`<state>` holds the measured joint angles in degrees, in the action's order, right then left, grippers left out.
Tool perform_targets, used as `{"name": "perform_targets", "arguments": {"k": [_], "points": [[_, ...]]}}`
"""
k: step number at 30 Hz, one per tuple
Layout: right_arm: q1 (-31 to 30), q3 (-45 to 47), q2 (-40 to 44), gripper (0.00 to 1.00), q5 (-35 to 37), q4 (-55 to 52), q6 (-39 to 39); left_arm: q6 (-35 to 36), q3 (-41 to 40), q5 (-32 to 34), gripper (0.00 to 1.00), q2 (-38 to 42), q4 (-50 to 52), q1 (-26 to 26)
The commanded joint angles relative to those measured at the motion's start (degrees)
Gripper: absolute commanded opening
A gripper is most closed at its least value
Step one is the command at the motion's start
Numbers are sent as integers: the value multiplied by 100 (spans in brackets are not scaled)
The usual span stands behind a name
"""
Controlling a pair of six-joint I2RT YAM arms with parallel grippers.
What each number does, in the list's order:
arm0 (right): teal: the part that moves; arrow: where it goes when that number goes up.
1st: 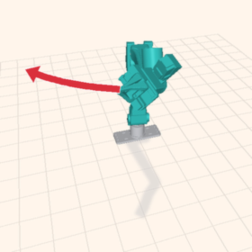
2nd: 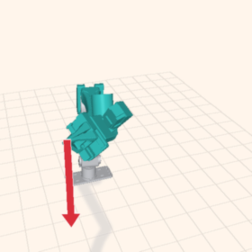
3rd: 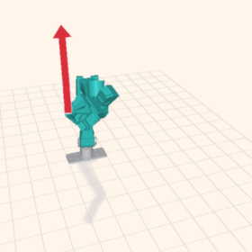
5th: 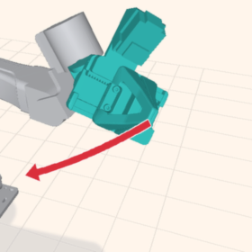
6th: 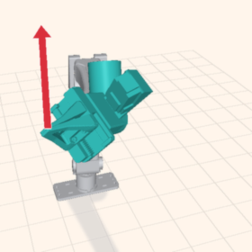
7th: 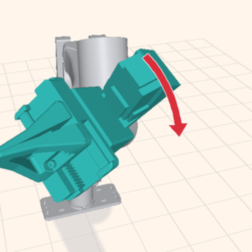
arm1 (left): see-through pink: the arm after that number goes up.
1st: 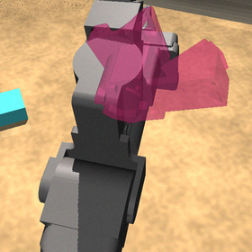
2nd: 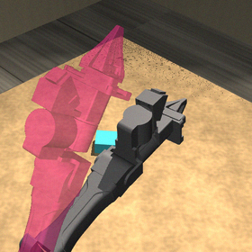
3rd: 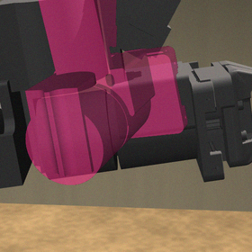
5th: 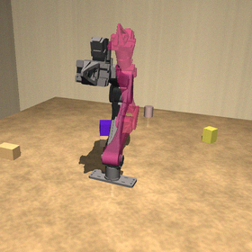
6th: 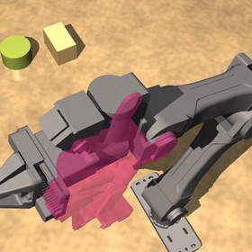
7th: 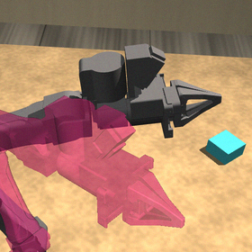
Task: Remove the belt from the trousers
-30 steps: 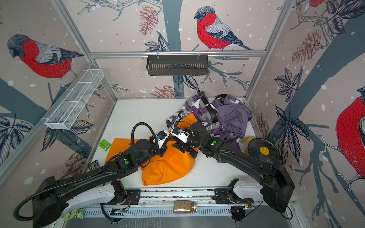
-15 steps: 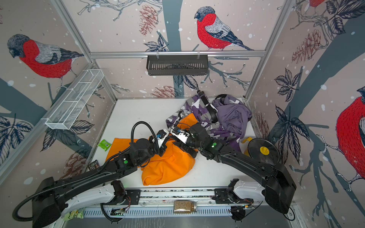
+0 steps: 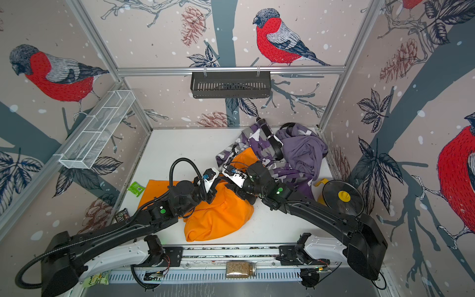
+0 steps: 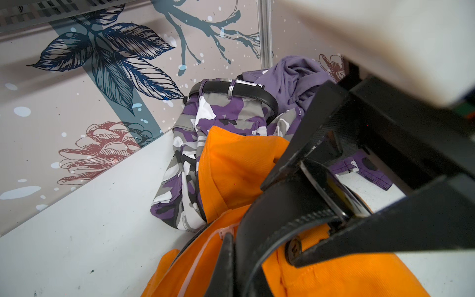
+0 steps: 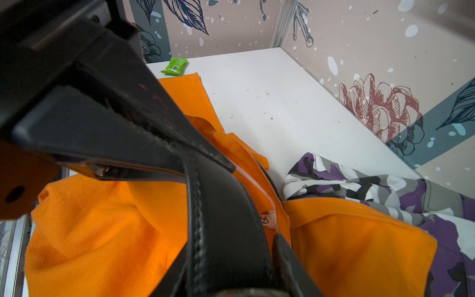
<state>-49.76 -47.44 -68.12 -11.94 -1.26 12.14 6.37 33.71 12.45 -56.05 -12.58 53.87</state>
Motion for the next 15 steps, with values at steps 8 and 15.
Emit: {"name": "perform_targets", "arguments": {"k": [8,15], "points": [[120,102,108,12,267,62,-319,-129,-70,478,0,75,36,-4],[625,354,495,0,232,-76,-553,-407,-261,1451,0,205,412,1]]}}
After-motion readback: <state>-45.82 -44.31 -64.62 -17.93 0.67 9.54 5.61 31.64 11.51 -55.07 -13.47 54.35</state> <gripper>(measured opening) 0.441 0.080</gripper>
